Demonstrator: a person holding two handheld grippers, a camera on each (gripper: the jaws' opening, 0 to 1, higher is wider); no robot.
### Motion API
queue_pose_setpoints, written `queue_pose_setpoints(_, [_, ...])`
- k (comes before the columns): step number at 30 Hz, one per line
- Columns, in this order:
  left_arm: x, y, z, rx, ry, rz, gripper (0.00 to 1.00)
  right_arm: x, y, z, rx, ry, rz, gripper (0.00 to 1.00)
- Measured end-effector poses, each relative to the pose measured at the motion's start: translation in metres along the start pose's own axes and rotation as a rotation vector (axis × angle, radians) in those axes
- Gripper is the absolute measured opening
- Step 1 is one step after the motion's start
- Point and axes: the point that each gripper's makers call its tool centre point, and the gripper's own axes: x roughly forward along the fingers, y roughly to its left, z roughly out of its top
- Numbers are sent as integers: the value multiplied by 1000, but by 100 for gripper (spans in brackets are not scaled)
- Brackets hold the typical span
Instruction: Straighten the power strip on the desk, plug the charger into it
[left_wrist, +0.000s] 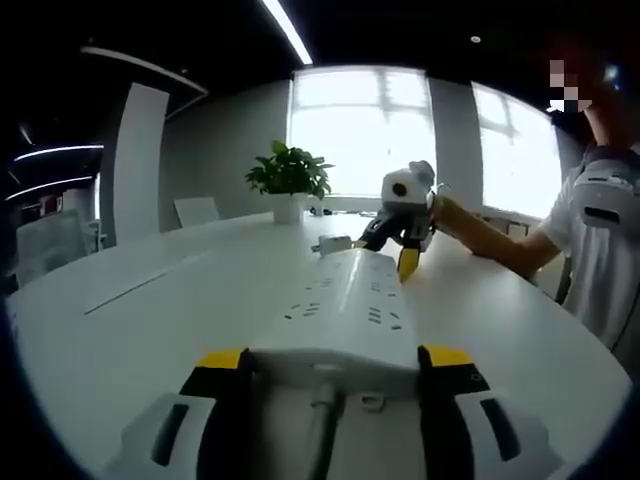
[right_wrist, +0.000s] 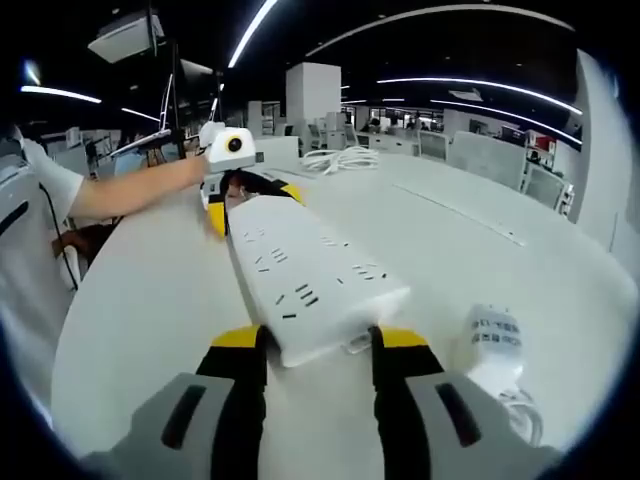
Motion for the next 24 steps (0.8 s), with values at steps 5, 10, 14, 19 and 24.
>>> queue_pose_setpoints(5, [-2, 0, -1, 4, 2, -2, 68, 0, 0, 0, 0, 0, 0, 41])
queue_pose_setpoints(10, [-6, -1, -2, 2, 1, 1, 66, 0, 0, 0, 0, 0, 0, 41])
queue_pose_setpoints(14, [-7, -1, -3, 6, 2, 4, 66, 0, 0, 0, -1, 0, -1, 41])
queue_pose_setpoints(19, [-8, -3, -2, -1, 2, -7, 66, 0, 0, 1, 0, 0, 0, 41])
queue_pose_setpoints(24, [-8, -5, -2, 1, 1, -11, 65, 1, 0, 1, 0, -1, 1, 41])
